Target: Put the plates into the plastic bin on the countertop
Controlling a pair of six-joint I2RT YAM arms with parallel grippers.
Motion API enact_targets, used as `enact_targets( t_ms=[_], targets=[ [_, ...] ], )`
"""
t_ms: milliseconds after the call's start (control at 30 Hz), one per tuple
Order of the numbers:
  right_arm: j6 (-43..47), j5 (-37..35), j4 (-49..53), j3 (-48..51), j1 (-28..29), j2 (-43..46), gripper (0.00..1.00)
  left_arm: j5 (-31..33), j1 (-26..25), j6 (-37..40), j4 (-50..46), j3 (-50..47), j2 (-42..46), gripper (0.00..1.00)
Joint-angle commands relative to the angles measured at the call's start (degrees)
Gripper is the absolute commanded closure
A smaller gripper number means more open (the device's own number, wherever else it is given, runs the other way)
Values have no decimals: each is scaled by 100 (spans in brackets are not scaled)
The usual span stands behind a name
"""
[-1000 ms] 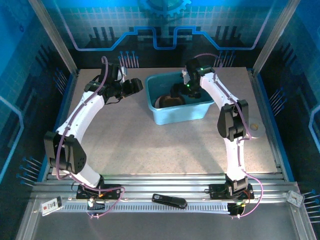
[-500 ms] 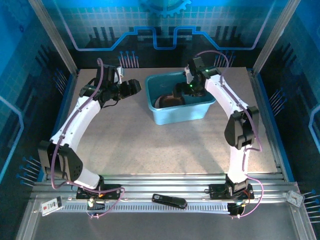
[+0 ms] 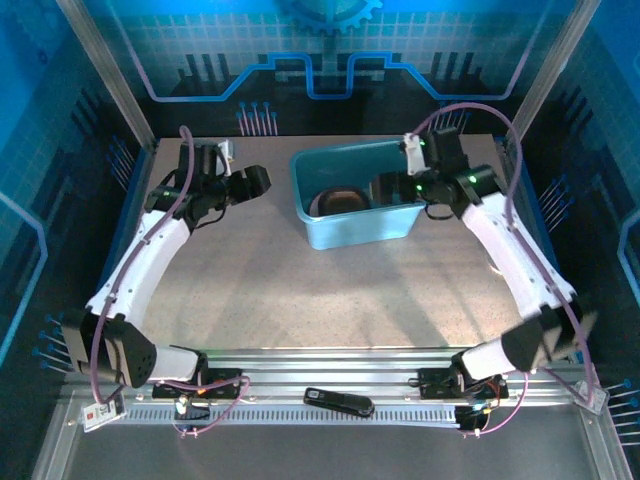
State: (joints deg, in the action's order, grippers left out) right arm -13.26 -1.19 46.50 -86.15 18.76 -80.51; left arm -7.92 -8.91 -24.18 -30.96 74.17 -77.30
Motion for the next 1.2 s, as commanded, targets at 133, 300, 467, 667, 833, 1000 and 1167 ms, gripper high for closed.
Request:
enact_targets(
  t_ms=[133,300,467,667,833,1000,1167],
  targets=[
    [240,-644,-1370,2237,-792,1650,0,719,291,429,709,-994,656,18],
    [322,-780,-2347,3468,-1359,2052,0,1198,430,665,1388,-1930,1012,14],
    [478,-1067,-4046,4641,-1592,1932,0,1913,590,959,2209,-2814,1073,11],
    [492,-1073,-6249,5543,-1952,1081,0,2633,735,1501,3773,-3784,742,8],
    [505,-901,-8004,5841,-1894,-50,0,2857,764,1793,5025,-4218,122,8],
    [1012,-634,-8947,6060,-1698,-378,0,2636,759,1870,6401,-4649,-370,8],
    [1250,-638,-10497,6752,-1514,-747,0,2260,762,2140,7413,-4924,-721,8]
  ],
)
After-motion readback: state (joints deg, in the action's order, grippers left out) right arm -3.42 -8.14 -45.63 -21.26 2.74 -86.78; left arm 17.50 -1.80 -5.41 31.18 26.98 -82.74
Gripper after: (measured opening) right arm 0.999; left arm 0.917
